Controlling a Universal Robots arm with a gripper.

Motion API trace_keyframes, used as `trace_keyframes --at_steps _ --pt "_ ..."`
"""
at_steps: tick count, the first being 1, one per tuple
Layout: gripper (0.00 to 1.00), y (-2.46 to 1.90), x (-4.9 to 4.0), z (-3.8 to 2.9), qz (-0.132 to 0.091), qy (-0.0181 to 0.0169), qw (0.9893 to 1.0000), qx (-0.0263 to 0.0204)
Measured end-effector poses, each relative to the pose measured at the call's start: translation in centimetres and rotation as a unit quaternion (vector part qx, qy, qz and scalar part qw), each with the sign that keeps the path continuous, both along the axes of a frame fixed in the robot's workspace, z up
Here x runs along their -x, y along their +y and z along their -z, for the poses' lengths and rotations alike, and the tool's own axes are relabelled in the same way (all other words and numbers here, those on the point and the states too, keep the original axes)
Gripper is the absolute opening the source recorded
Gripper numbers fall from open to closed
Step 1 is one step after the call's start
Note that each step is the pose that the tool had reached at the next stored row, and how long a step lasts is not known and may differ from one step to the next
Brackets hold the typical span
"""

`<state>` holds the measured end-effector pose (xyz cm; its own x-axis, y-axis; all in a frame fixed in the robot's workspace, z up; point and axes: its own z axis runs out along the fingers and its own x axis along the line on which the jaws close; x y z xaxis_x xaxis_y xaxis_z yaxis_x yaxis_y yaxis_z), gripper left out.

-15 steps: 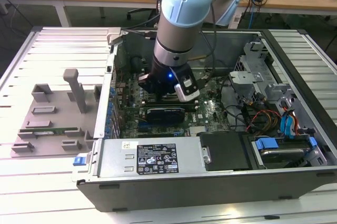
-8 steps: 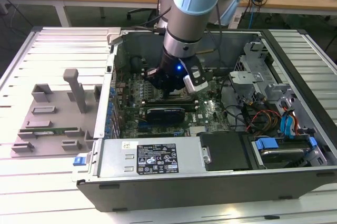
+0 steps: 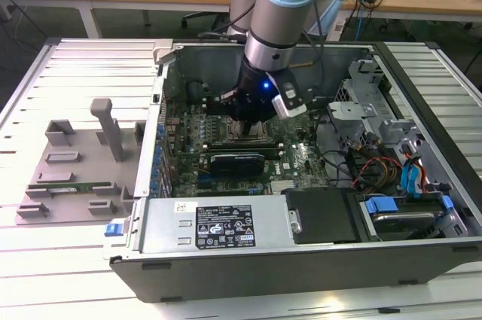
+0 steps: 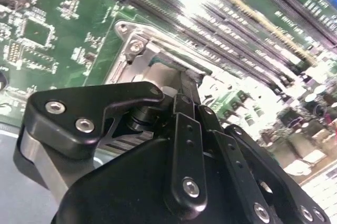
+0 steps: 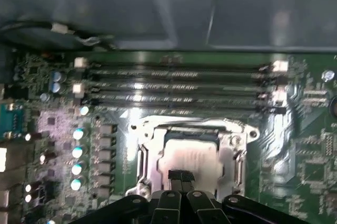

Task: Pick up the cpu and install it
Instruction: 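Install the second cpu locking lever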

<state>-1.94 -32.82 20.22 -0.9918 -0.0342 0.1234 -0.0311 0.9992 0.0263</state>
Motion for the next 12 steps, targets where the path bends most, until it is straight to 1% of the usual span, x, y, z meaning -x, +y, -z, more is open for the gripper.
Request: trace_keyframes --at_steps 1,2,3,5,7,8,9,10,12 --pt "0.11 0.25 -0.07 -0.1 0.0 -0.0002 1.0 0.0033" --pt "0.11 0.38 -0.08 -0.39 0.0 0.0 1.0 0.0086" --pt "0.11 0.43 -0.08 -0.75 0.0 0.0001 0.9999 0.0135" --pt "0.11 0.48 -0.08 -1.42 0.0 0.0001 0.9998 0.0208" --pt "0.11 0.53 -0.09 -2.1 0.0 0.0001 0.9996 0.0272" --pt "0.11 0.55 -0.1 -2.35 0.0 0.0001 0.9996 0.029" --pt "0.11 0.59 -0.12 -2.74 0.0 0.0001 0.9995 0.0311" --pt "0.11 0.61 -0.12 -3.06 0.0 0.0001 0.9995 0.0322" --pt "0.11 0.66 -0.12 -3.8 0.0 0.0001 0.9995 0.0328"
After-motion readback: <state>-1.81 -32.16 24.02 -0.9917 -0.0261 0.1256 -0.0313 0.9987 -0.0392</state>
